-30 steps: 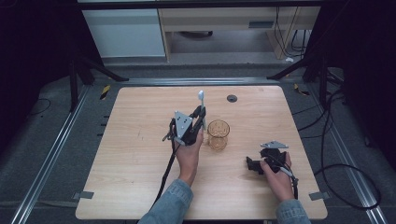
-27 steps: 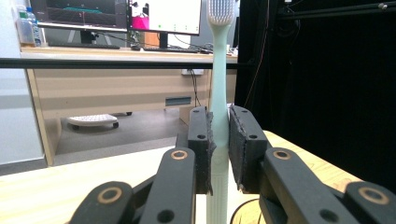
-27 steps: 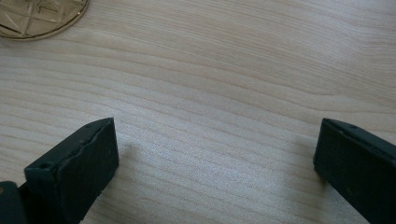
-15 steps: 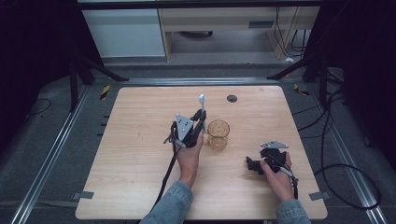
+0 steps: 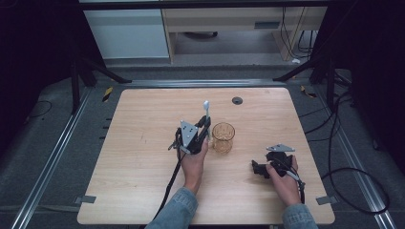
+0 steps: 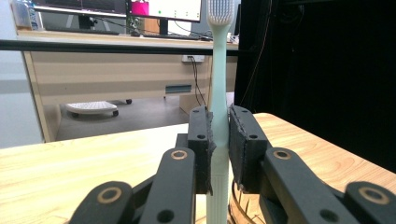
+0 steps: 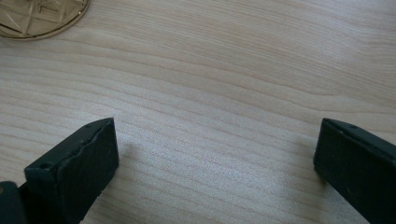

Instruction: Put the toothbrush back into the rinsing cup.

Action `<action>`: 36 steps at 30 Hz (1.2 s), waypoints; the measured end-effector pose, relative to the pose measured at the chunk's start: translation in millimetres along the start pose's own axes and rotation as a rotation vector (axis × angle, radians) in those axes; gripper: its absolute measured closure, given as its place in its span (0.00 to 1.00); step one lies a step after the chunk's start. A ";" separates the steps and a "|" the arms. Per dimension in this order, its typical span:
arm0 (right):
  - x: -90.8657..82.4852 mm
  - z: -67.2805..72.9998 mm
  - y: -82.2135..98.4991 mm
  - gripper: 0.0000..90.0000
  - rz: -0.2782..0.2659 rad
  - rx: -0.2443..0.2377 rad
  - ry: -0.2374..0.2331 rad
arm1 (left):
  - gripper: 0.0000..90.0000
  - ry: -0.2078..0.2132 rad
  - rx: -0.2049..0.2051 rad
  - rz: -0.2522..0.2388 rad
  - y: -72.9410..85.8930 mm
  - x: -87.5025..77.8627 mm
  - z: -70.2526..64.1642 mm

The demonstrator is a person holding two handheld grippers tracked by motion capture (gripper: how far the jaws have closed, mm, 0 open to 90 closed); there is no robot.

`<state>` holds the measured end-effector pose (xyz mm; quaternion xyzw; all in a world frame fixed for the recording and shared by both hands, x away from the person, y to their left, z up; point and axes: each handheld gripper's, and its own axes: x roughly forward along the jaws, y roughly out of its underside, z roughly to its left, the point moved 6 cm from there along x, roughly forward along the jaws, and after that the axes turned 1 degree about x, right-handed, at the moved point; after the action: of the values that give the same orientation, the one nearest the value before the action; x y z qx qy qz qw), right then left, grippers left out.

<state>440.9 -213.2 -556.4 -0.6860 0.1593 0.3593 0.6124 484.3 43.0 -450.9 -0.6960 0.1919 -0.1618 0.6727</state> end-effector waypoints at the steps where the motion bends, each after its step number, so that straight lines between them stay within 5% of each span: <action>1: -0.1 0.0 0.0 0.00 0.000 0.000 -0.002 | 0.88 0.000 0.003 0.002 1.0 -0.3 0.3; 36: 0.0 -0.1 0.0 0.00 -0.001 -0.002 -0.002 | 0.87 0.000 0.036 0.062 23.6 -5.7 -0.6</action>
<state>440.9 -213.3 -556.4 -0.6862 0.1582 0.3599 0.6120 477.8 44.7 -474.3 -0.6776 0.2102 -0.1444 0.6898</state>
